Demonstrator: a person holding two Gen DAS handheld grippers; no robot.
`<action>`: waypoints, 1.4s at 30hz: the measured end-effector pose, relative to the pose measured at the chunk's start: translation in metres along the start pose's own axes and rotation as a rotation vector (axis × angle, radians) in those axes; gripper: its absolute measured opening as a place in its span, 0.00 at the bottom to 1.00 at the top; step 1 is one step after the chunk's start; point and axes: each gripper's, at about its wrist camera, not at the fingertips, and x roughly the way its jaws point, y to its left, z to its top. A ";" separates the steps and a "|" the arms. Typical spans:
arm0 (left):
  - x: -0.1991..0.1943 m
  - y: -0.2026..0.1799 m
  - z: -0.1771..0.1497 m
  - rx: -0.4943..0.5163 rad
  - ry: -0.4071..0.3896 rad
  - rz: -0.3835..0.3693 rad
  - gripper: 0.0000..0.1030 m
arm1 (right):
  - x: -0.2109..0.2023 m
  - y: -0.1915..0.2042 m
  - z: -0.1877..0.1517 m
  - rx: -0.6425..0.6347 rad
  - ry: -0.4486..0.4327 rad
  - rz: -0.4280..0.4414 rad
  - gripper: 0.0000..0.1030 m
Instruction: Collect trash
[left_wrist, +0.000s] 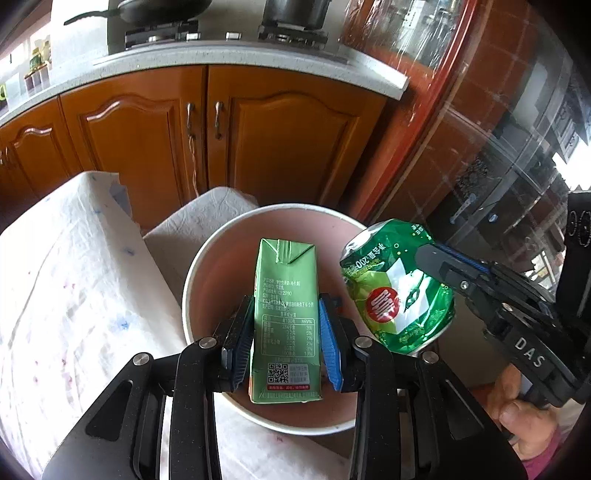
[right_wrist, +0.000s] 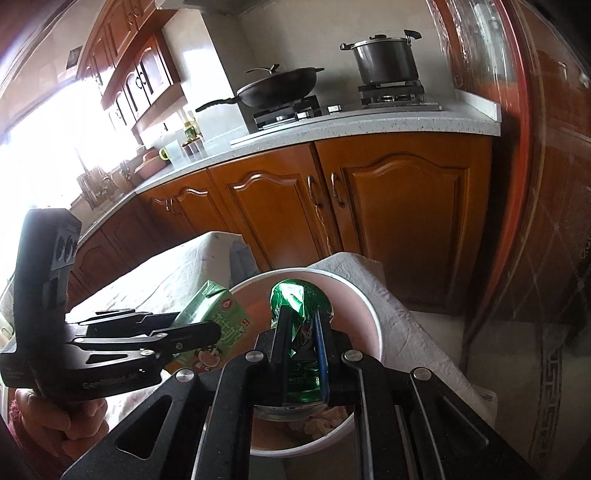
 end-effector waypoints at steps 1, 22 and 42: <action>0.002 0.000 0.000 -0.001 0.002 0.000 0.31 | 0.001 0.000 -0.001 0.000 0.003 -0.003 0.11; -0.013 0.009 -0.017 -0.031 -0.034 0.013 0.52 | 0.002 -0.012 -0.006 0.077 0.006 0.048 0.35; -0.115 0.054 -0.119 -0.269 -0.220 0.009 0.68 | -0.055 0.029 -0.051 0.158 -0.124 0.155 0.80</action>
